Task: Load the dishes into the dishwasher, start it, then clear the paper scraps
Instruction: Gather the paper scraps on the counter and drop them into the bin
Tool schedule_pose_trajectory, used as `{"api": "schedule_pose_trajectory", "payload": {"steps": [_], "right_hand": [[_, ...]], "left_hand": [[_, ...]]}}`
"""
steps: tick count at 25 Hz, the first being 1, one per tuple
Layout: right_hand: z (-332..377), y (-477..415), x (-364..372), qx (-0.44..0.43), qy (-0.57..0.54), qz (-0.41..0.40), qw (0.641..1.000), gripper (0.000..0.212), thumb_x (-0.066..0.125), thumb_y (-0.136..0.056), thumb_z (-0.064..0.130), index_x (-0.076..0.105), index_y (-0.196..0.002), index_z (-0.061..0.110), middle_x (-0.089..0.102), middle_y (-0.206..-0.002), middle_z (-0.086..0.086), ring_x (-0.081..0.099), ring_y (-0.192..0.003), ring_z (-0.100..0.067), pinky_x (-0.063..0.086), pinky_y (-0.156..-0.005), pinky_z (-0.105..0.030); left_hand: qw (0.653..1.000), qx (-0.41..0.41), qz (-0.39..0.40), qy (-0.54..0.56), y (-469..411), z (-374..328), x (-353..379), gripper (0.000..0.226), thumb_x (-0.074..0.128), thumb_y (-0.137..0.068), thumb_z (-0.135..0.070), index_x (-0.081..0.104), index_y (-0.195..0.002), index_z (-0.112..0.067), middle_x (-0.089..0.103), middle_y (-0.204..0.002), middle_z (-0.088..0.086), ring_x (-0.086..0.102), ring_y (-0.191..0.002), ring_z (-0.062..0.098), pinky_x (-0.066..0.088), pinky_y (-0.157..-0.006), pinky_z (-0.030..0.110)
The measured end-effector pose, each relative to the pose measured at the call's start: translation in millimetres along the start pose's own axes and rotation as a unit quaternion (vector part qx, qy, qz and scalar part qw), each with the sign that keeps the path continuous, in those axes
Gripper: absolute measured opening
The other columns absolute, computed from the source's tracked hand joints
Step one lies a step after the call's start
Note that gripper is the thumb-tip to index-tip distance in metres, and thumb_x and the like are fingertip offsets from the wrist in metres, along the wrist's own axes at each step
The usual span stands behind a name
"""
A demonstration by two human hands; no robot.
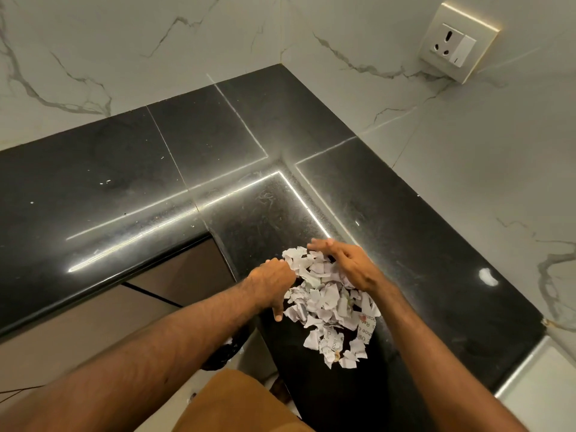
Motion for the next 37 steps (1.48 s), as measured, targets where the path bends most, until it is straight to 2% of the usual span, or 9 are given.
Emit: {"api": "schedule_pose_trajectory", "payload": {"steps": [4,7,10,12,15,18,23,26,37], "right_hand": [[7,18,-6,-0.004,0.035,-0.033,0.999,0.056,0.021,-0.106,0.066,0.053,-0.147,0.045,0.048,-0.158,0.010,0.048,-0.138,-0.006,0.036,-0.116,-0.042],[3,34,-16,0.001,0.036,-0.090,0.995,0.053,0.035,-0.107,0.063,0.054,-0.148,0.035,0.053,-0.154,0.007,0.049,-0.136,-0.006,0.042,-0.115,-0.043],[-10,59,-27,0.032,0.061,-0.146,0.987,0.049,0.049,-0.105,0.056,0.056,-0.147,0.031,0.055,-0.151,0.006,0.051,-0.131,-0.006,0.045,-0.109,-0.035],[-25,78,-21,0.076,0.088,-0.144,0.983,0.046,0.051,-0.105,0.051,0.053,-0.147,0.030,0.054,-0.149,0.007,0.051,-0.123,-0.004,0.046,-0.100,-0.025],[-39,96,2,0.096,0.092,-0.112,0.985,0.053,0.052,-0.105,0.049,0.043,-0.154,0.031,0.047,-0.158,0.003,0.046,-0.132,-0.007,0.042,-0.114,-0.041],[-42,118,-7,0.085,0.120,-0.154,0.977,0.068,0.055,-0.100,0.061,0.027,-0.159,0.045,0.026,-0.169,0.009,0.024,-0.154,-0.015,0.028,-0.124,-0.057],[-51,149,17,0.120,0.217,-0.022,0.968,0.117,0.081,-0.081,0.054,-0.009,-0.156,0.063,-0.010,-0.173,0.013,-0.005,-0.160,-0.019,0.009,-0.125,-0.065],[-50,153,22,0.128,0.230,-0.036,0.964,0.119,0.084,-0.083,0.039,-0.008,-0.156,0.062,-0.012,-0.173,0.013,-0.004,-0.160,-0.019,0.007,-0.125,-0.065],[-47,147,4,0.148,0.180,-0.094,0.968,0.102,0.083,-0.086,0.030,0.017,-0.162,0.045,0.012,-0.171,0.003,0.022,-0.154,-0.021,0.029,-0.123,-0.048]], "left_hand": [[0.998,-0.025,-0.022,0.050,5,7,5,0.090,0.093,-0.068,-0.047,0.055,-0.137,-0.005,0.057,-0.135,0.012,0.058,-0.120,0.028,0.056,-0.100,0.041],[0.994,-0.043,-0.029,0.091,10,14,17,0.128,0.092,-0.071,-0.042,0.011,-0.163,-0.006,0.036,-0.157,0.026,0.044,-0.141,0.038,0.045,-0.113,0.047],[0.977,-0.053,-0.064,0.199,14,27,23,0.128,0.082,-0.084,-0.024,-0.020,-0.161,-0.018,0.013,-0.167,0.025,0.037,-0.147,0.039,0.040,-0.117,0.046],[0.964,-0.053,-0.115,0.233,16,33,17,0.115,0.071,-0.087,-0.024,-0.016,-0.162,-0.019,0.001,-0.172,0.014,0.026,-0.153,0.035,0.036,-0.121,0.045],[0.961,0.006,-0.182,0.207,14,13,3,0.106,0.066,-0.091,-0.048,-0.003,-0.165,-0.017,-0.005,-0.173,0.004,0.006,-0.158,0.027,0.021,-0.127,0.047],[0.967,0.075,-0.154,0.190,2,-27,4,0.113,0.066,-0.085,-0.063,-0.007,-0.164,-0.025,-0.010,-0.172,0.001,-0.004,-0.159,0.027,0.013,-0.127,0.055],[0.991,0.079,-0.065,0.084,-15,-47,27,0.132,0.075,-0.075,-0.072,-0.015,-0.162,-0.032,-0.022,-0.170,0.003,-0.014,-0.157,0.030,0.005,-0.124,0.059],[0.992,0.081,-0.070,0.062,-16,-52,21,0.130,0.075,-0.075,-0.073,-0.010,-0.164,-0.029,-0.019,-0.171,0.005,-0.010,-0.158,0.032,0.005,-0.125,0.057],[0.994,0.069,-0.060,0.063,-15,-53,17,0.128,0.077,-0.071,-0.074,0.002,-0.165,-0.029,-0.004,-0.173,0.007,0.002,-0.158,0.034,0.016,-0.125,0.060]]}}
Point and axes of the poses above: each hand's wrist, its own y-axis away from the middle knuckle, its own x-axis out of the palm, z = x × y, the point moved 10 cm from there along -y, towards the middle knuckle
